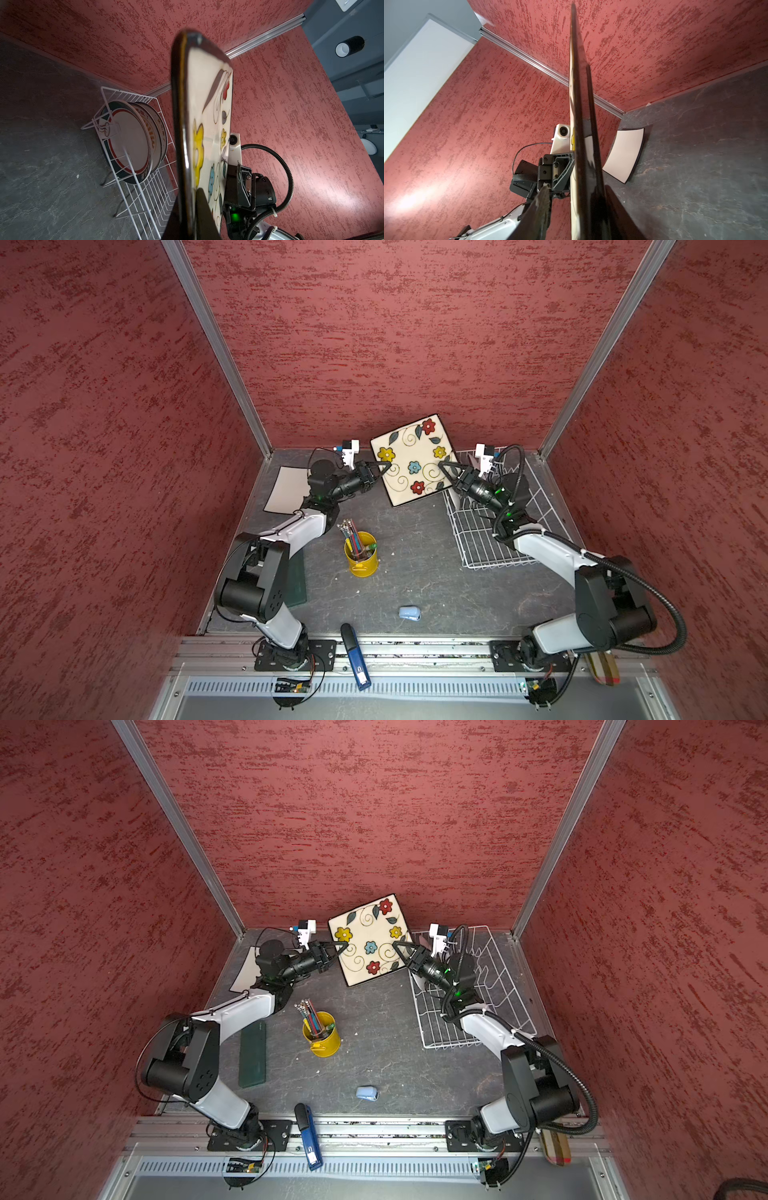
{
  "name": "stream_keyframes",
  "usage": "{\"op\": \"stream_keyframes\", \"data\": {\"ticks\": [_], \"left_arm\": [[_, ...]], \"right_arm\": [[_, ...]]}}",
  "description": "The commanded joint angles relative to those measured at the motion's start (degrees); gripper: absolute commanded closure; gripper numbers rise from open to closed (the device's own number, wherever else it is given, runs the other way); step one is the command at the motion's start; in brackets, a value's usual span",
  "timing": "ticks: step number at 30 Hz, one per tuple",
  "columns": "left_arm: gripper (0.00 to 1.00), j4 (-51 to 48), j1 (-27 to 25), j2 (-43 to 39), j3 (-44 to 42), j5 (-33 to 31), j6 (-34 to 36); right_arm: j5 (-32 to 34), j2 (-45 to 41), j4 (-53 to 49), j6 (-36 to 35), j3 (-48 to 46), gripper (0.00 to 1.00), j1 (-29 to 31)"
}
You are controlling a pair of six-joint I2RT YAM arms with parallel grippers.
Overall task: Unload the plates from the dish rack
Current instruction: 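Close the left gripper on the floral plate's edge while the right gripper holds it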
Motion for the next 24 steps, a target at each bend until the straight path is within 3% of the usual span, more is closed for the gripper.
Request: {"op": "stream_keyframes", "data": {"ticks": [1,5,13,21,24], "left_arm": [[1.00,6.63,0.17,-0.55,1.01,1.06,-1.09],[1.00,7.73,0.89,-0.94,0.45,0.96,-2.51],[1.00,6.19,2.22,-2.50,-0.26,-0.01,-2.96],[1.00,5.32,3.79,-4.06,-1.80,-1.42,-2.86],[1.00,5.14,3.82,-4.26,-1.80,-1.26,-2.86]], "right_arm": [[-0.20,-1.32,5.82,0.59,1.53,0.49,0.45],[-0.54,-1.32,5.81,0.55,1.78,0.34,0.45],[-0.47,-1.32,5.67,0.68,1.83,0.21,0.45],[-0.15,-1.32,5.13,0.31,1.42,0.20,0.45],[-0.41,-1.32,6.00,0.38,1.33,0.31,0.45]]}}
